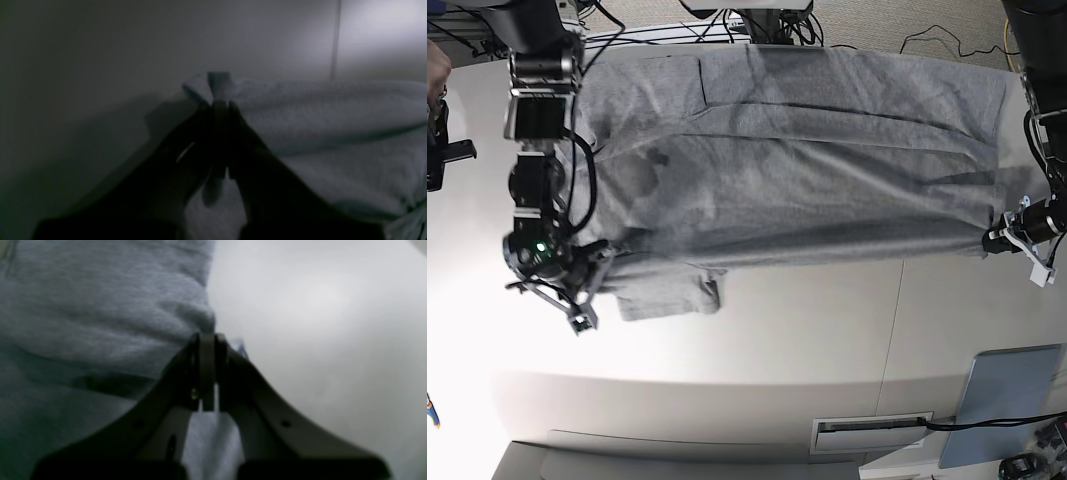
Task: Fold the T-shirt properly
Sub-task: 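Lift the hem with both grippers and fold it toward the collar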
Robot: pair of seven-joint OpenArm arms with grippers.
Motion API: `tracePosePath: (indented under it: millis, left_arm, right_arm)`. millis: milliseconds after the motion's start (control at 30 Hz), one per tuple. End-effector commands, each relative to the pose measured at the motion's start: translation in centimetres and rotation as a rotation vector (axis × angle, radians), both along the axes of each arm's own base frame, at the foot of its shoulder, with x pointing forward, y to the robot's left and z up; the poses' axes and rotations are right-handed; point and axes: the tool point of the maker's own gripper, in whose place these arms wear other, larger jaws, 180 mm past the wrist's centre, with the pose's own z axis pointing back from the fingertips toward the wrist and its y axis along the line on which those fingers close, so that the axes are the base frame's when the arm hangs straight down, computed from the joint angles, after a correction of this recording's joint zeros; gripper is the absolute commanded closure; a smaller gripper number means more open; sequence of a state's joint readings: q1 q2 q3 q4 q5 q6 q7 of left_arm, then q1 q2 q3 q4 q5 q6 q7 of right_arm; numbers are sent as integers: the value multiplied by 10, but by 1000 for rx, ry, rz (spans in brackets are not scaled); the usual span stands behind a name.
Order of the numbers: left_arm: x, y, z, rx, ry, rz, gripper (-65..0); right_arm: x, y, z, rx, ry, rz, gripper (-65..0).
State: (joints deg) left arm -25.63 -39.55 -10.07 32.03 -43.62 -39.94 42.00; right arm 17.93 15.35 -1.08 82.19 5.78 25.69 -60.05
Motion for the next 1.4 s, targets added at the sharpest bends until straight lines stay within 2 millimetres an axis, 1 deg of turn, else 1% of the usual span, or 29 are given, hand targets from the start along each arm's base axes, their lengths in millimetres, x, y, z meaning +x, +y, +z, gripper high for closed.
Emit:
tracePosePath:
  millis: [0,100,200,267,333,400,500,600,667,767,900,1000,1133,1233,1367]
  left_arm:
    - [11,15,23,30,-68,10,0]
    - [10,5,30,71,-101,-53,0]
    - [11,-11,44,114,-166,-126,0]
    - [13,-15,52,146,-206,-109,0]
    - [9,-21,57,176,-226,-113,0]
    - [2,-29,60,197,-233,-133,0]
    - [-11,-36,65,210,-255,-154,0]
    - [-28,-32,78,184,-292,-120,0]
    - [-43,-29,85,175,-303,-122,0]
    - [-69,-31,81,163,-278,-145,0]
    - [-103,-39,63,129,-225,-148,0]
    - [-123,-43,50,117,-184,-150,0]
    - [-139,-45,39,103,-150,-142,0]
    - [-146,-46,38,103,-145,-160,0]
    - [-150,-32,42,121,-147,-125,0]
  right_arm:
    - [4,-8,14,-25,-42,-13,0]
    - [-12,-9,3,-32,-19,-21,0]
    - [-24,-6,-5,-33,-8,-11,0]
    - [-27,-5,-2,-33,-24,-7,0]
    - [-32,-7,5,-35,-49,-15,0]
    - [-37,-12,12,-37,-74,-40,0]
    - [-50,-20,15,-46,-79,-64,0]
    - [-69,-30,16,-56,-82,-89,0]
    - [-82,-33,20,-69,-92,-97,0]
    - [-100,-32,30,-92,-113,-88,0]
    - [-129,-22,36,-121,-98,-56,0]
    - [-151,-18,38,-135,-85,-62,0]
    - [-177,-15,36,-163,-41,-54,0]
    - [-194,-12,35,-180,-16,-39,0]
    - [-210,-9,36,-182,3,-40,0]
